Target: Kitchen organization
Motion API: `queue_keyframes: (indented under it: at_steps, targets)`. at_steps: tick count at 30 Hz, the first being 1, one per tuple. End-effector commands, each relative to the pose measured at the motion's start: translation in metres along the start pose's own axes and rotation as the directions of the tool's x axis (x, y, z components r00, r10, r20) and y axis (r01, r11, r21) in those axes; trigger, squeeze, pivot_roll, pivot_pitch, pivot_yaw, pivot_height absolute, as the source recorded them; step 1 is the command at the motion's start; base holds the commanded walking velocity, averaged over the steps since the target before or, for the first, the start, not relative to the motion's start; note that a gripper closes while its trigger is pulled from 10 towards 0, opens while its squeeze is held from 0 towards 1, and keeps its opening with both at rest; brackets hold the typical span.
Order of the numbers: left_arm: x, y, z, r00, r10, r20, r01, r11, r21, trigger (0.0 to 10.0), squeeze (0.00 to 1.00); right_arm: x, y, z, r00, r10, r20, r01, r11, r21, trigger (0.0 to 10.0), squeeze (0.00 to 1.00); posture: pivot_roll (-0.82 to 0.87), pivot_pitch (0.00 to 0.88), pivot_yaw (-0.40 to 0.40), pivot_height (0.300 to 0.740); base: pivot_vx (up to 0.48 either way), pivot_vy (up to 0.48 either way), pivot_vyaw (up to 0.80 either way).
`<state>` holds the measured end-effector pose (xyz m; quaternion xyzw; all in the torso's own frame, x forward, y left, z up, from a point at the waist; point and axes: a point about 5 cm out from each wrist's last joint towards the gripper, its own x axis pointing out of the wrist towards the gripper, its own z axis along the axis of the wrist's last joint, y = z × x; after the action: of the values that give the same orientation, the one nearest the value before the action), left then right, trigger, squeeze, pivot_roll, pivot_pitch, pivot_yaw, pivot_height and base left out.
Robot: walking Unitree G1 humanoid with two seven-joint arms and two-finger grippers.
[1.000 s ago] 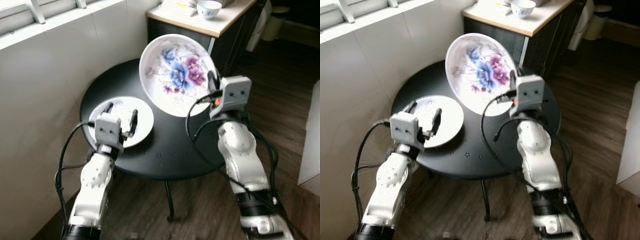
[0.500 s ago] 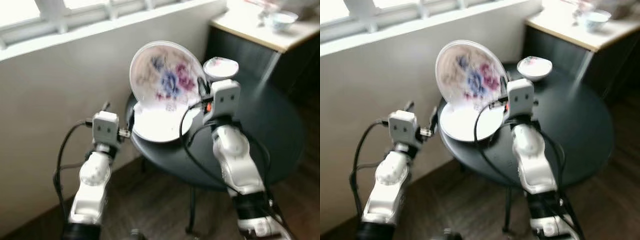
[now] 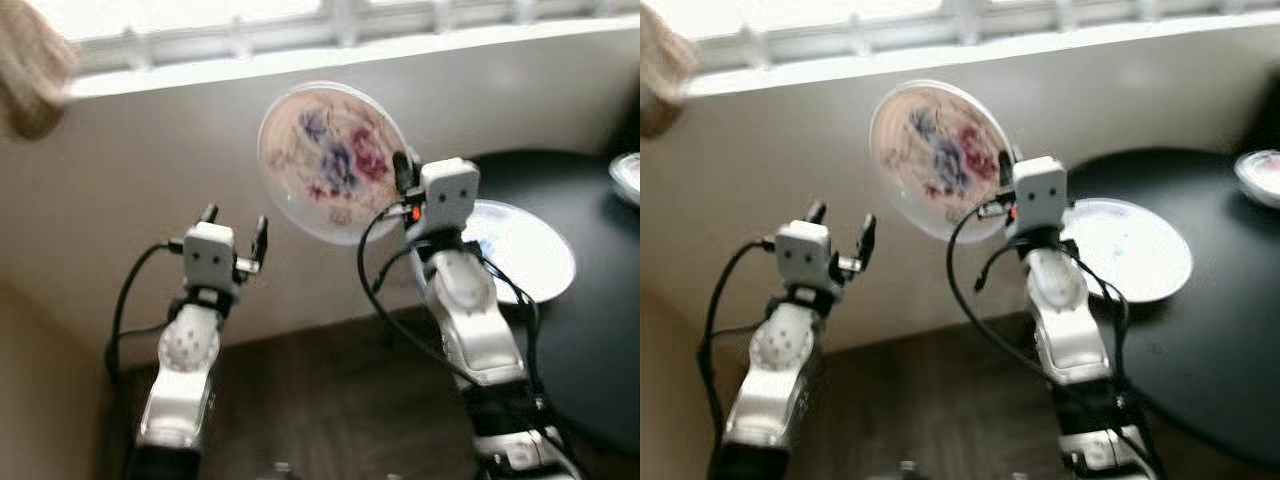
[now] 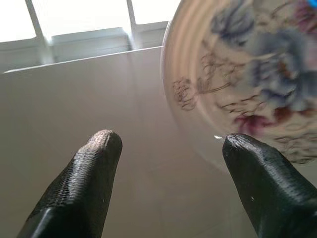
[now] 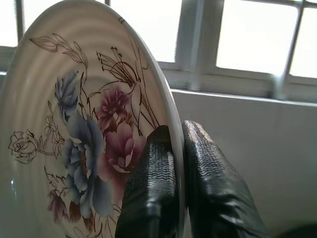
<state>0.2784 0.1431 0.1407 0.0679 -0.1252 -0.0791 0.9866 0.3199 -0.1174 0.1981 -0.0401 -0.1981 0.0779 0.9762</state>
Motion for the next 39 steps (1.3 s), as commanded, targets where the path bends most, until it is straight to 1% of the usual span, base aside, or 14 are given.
queue_keyframes:
  at_steps: [1,10,12,14,17,29,39]
  targets:
    - [0.0002,0.0020,0.0029,1.000,0.000,0.014,0.000,1.000,0.013,10.0,0.00,0.0033,0.0014,0.0070,0.999,-0.001,0.033,0.001,1.000,0.015,0.0,0.00,-0.02,0.000,-0.026,0.740,0.000,0.000,0.80]
    - [0.0003,0.0024,0.0037,1.000,0.004,0.015,-0.004,1.000,0.016,10.0,0.00,0.0045,0.0023,0.0076,0.999,0.004,0.035,-0.005,1.000,0.016,0.0,0.00,-0.02,0.000,-0.027,0.740,0.000,0.000,0.80]
    - [0.0002,0.0037,0.0047,1.000,0.018,0.025,-0.019,1.000,0.022,10.0,0.00,0.0048,0.0025,0.0080,0.999,0.004,0.039,-0.005,1.000,0.016,0.0,0.00,-0.02,0.000,-0.027,0.740,0.000,0.000,0.80]
    - [0.0002,0.0094,0.0095,0.997,0.057,0.058,-0.059,0.998,0.029,10.0,0.00,0.0051,0.0022,0.0089,0.999,0.003,0.043,-0.003,1.000,0.016,0.0,0.00,-0.02,0.000,-0.025,0.740,0.000,0.000,0.80]
    - [0.0005,0.0111,0.0101,0.996,0.065,0.060,-0.066,0.998,0.021,10.0,0.00,0.0051,0.0023,0.0090,0.999,0.003,0.044,-0.003,1.000,0.014,0.0,0.00,-0.02,0.000,-0.025,0.740,0.000,0.000,0.80]
    - [0.0006,0.0103,0.0092,0.997,0.055,0.060,-0.057,0.998,0.028,10.0,0.00,0.0059,0.0035,0.0090,0.999,0.002,0.050,-0.002,1.000,0.009,0.0,0.00,-0.02,0.000,-0.023,0.740,0.000,0.000,0.80]
    - [0.0012,0.0102,0.0105,0.996,0.052,0.071,-0.054,0.998,0.029,10.0,0.00,0.0097,0.0031,0.0144,0.996,-0.008,0.084,0.007,1.000,0.009,0.0,0.00,-0.02,0.000,-0.024,0.740,0.000,0.000,0.80]
